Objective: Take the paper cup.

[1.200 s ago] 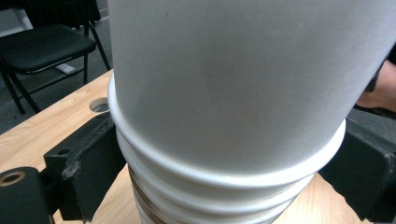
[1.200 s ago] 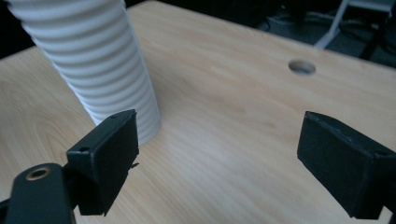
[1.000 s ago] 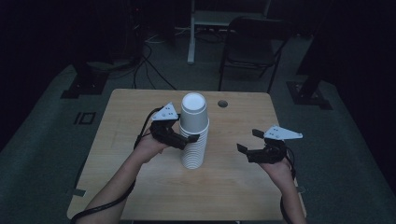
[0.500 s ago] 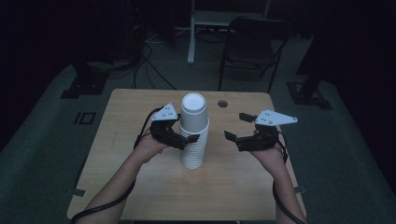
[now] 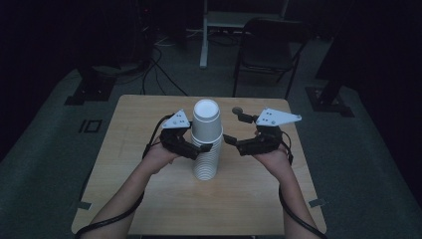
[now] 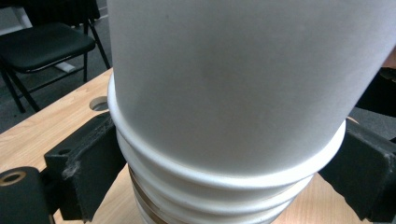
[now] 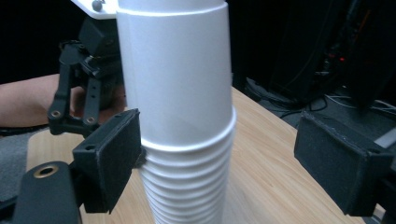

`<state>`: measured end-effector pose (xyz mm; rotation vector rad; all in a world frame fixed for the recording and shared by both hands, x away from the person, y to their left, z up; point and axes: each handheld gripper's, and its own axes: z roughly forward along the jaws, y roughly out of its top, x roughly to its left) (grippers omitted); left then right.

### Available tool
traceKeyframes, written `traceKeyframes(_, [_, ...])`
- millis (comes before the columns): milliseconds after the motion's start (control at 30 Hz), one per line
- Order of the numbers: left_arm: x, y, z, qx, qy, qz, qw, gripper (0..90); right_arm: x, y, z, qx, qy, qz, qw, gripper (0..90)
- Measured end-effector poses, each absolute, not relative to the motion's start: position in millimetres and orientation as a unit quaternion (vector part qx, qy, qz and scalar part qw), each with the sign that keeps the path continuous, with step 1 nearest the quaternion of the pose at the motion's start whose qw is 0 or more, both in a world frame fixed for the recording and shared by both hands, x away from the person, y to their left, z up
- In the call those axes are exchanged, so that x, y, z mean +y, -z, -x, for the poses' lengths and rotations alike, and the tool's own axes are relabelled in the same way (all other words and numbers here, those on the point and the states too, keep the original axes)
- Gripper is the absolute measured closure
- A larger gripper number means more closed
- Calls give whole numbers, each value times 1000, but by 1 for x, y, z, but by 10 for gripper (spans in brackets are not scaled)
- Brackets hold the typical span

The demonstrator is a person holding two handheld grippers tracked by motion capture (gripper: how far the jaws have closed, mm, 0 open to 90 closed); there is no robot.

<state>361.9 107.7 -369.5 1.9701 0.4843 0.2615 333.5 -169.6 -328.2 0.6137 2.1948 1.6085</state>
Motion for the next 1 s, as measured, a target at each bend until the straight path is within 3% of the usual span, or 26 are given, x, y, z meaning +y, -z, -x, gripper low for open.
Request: traceKeyframes(1000, [107, 369, -359, 201, -112, -824, 517, 69, -118, 308, -346, 800, -548, -169, 178, 113])
